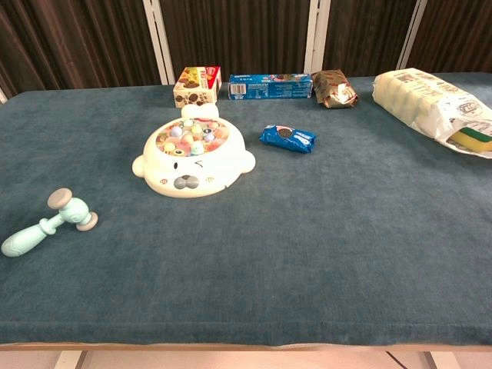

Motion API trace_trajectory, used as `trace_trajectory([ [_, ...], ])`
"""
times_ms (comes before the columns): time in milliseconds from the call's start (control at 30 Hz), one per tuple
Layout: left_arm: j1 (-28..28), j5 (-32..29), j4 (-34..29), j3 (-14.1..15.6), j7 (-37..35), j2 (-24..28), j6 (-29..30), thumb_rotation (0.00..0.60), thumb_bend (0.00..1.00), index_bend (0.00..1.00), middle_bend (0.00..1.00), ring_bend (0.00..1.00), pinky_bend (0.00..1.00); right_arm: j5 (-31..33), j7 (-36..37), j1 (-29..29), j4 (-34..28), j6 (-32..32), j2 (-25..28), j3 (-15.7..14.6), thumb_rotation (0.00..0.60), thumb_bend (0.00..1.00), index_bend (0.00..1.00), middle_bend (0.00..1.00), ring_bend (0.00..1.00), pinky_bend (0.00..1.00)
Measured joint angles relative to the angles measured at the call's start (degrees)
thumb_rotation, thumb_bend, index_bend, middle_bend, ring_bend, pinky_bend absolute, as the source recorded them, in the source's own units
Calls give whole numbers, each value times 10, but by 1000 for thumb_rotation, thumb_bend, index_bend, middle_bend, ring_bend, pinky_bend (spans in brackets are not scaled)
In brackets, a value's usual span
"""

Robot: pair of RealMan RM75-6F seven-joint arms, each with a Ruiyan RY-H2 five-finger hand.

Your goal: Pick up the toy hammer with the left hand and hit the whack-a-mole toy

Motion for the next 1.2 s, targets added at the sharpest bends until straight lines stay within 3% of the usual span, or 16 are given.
trace_trajectory([
  [133,-3,-3,0,-4,-28,-5,-13,600,329,6,44,13,38,2,1,2,-1,-3,-1,2,600,321,0,0,0,0],
  [367,-20,-31,9,-20,-87,-36,-62,600,308,106,96,53,157,7,1,4,-2,-8,-1,4,600,321,0,0,0,0],
  [767,-61,-167,-12,-75,97,-112,-121,600,288,193,186,132,184,10,4,9,-4,-19,1,4,600,320,0,0,0,0],
  [1200,-94,-226,-18,-102,150,-167,-142,600,293,229,201,139,186,5,14,9,-4,-16,5,2,600,320,0,0,0,0],
])
